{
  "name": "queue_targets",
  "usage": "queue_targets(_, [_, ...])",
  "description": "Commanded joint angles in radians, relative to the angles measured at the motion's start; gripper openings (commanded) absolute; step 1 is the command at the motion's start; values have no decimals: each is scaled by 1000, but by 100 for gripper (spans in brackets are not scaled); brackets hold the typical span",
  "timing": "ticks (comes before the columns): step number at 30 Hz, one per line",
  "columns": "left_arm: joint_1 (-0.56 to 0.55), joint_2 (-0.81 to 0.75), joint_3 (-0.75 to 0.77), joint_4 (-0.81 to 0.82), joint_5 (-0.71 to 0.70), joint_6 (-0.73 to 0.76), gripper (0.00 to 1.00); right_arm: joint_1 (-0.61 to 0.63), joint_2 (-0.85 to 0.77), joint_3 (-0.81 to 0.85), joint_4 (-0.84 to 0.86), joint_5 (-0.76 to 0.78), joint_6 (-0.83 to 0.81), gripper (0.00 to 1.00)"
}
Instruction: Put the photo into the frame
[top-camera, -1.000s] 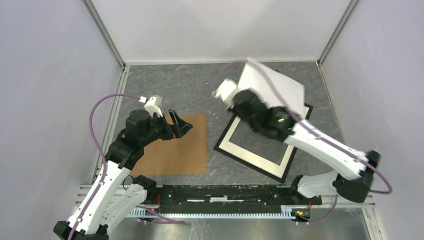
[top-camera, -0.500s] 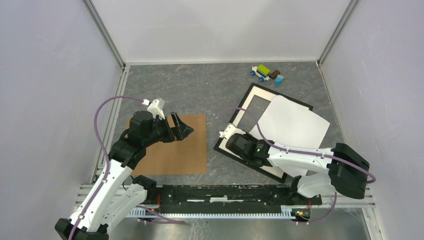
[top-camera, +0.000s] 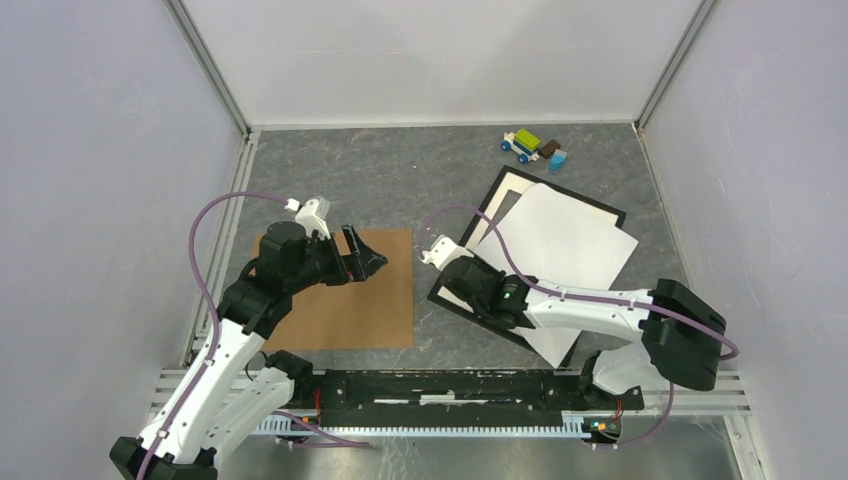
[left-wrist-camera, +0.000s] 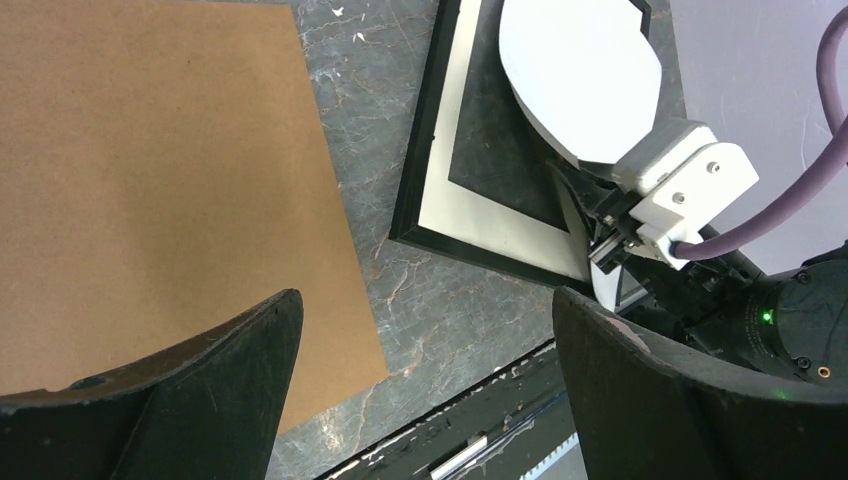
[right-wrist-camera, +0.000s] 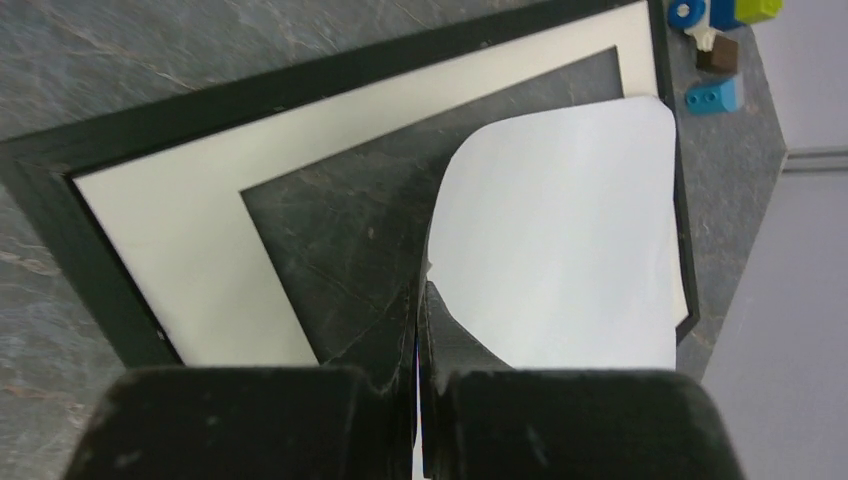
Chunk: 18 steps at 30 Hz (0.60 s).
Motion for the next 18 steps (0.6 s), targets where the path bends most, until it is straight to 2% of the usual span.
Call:
queue_targets(1, [-3, -9, 8, 13, 27, 27, 100, 2, 41, 72, 51, -71, -33, 0])
queue_targets(9, [-2, -7, 18, 5, 38, 30, 100, 16, 29, 78, 56, -134, -65, 0])
queue_targets(18, [-3, -2, 24, 11, 50, 21, 100, 17, 9, 49, 113, -110, -112, 0])
